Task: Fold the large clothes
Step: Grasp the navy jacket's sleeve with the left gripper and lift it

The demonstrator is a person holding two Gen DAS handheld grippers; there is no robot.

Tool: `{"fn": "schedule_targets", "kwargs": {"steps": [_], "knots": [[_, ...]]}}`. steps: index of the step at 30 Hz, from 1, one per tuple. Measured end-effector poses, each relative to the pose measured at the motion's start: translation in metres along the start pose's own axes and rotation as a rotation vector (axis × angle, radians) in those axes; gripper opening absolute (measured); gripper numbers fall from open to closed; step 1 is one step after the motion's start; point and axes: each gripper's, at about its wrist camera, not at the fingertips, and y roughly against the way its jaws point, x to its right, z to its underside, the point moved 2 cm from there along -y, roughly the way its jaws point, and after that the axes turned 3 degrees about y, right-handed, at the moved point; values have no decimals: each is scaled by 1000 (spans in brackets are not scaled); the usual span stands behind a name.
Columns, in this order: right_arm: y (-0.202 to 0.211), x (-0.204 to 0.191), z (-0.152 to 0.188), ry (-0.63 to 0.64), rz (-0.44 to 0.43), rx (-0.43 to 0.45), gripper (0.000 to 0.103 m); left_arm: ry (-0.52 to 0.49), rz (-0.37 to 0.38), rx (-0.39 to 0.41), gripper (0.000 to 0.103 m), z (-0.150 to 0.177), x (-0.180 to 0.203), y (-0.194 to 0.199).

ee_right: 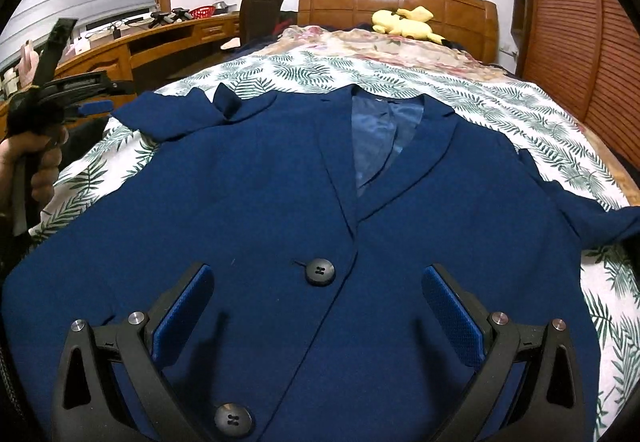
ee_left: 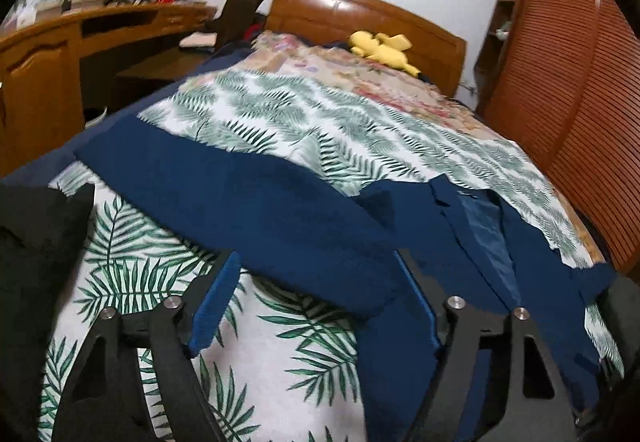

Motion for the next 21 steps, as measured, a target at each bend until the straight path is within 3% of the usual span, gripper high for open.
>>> {"fn": "schedule_targets", "kwargs": {"steps": [5, 7, 8, 9, 10, 15, 17, 18, 21], "knots": [[2, -3, 2, 11, 11, 6, 103, 95, -29, -75, 72, 8, -23, -18], [2, -9, 1, 14, 18, 9, 103, 138, -6, -108, 69, 12, -31, -24], [-9, -11, -3, 17, 21, 12, 103, 158, 16, -126, 64, 14, -34, -27], [-12, -11, -4, 18, 24, 14, 103, 170, 23, -146, 51, 16, -35, -31], [-10, -11, -3, 19, 26, 15, 103, 177, 20, -160, 46, 17, -35, -34], [-18, -14, -7, 24, 39, 14, 103, 215, 108, -186, 38, 15, -30, -44], [-19, -14, -8, 28, 43, 12, 103, 223, 141, -190, 21, 14, -27, -46], [-20, -15, -8, 30, 46, 11, 103, 220, 145, -194, 5, 14, -25, -48], [-21, -15, -7, 38, 53, 12, 103, 170, 158, -177, 0, 12, -14, -43]]}}
